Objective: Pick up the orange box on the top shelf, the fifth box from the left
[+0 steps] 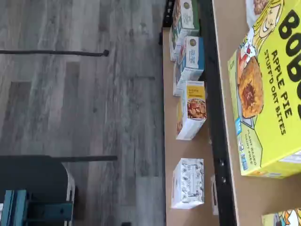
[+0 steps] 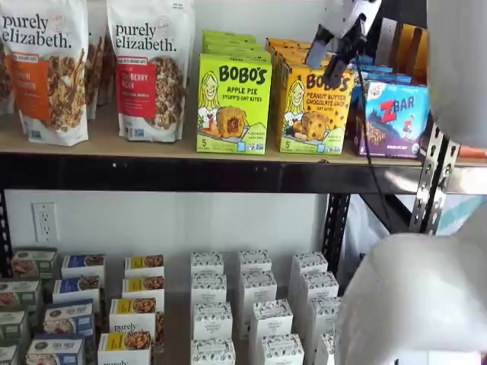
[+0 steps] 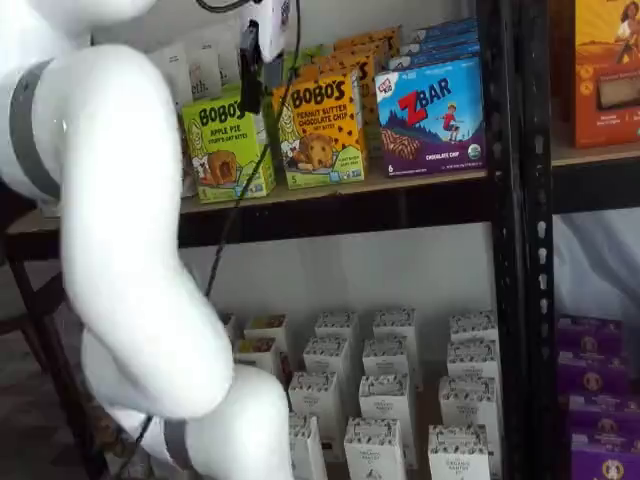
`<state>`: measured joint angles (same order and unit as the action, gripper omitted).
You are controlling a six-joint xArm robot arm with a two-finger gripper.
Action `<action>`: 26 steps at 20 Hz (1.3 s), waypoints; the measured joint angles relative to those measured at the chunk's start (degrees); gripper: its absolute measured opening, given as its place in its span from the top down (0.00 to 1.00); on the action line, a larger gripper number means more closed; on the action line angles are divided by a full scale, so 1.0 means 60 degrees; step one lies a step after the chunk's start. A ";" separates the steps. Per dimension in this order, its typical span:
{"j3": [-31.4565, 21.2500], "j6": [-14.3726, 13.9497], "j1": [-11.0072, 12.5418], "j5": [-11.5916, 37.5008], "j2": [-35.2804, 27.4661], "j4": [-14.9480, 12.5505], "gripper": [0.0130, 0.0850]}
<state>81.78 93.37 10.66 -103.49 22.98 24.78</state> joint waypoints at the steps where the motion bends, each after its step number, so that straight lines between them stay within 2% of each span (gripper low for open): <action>1: 0.0005 -0.0045 -0.0104 0.0069 0.0024 -0.0199 0.00; 2: 0.0048 -0.0147 -0.0324 0.0172 0.0066 -0.0563 0.00; 3: 0.0084 -0.0203 -0.0400 0.0189 0.0072 -0.0675 0.00; 12: 0.0355 -0.0423 -0.0537 0.0067 0.0023 -0.0665 0.00; 17: -0.0196 -0.0584 -0.1033 0.1539 0.0398 -0.1470 0.00; 19: -0.0228 -0.0653 -0.1180 0.1891 0.0355 -0.1678 0.00; 26: 0.0317 -0.0815 -0.1464 0.1937 -0.0226 -0.2101 0.00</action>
<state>83.68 88.48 1.88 -91.87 21.62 12.17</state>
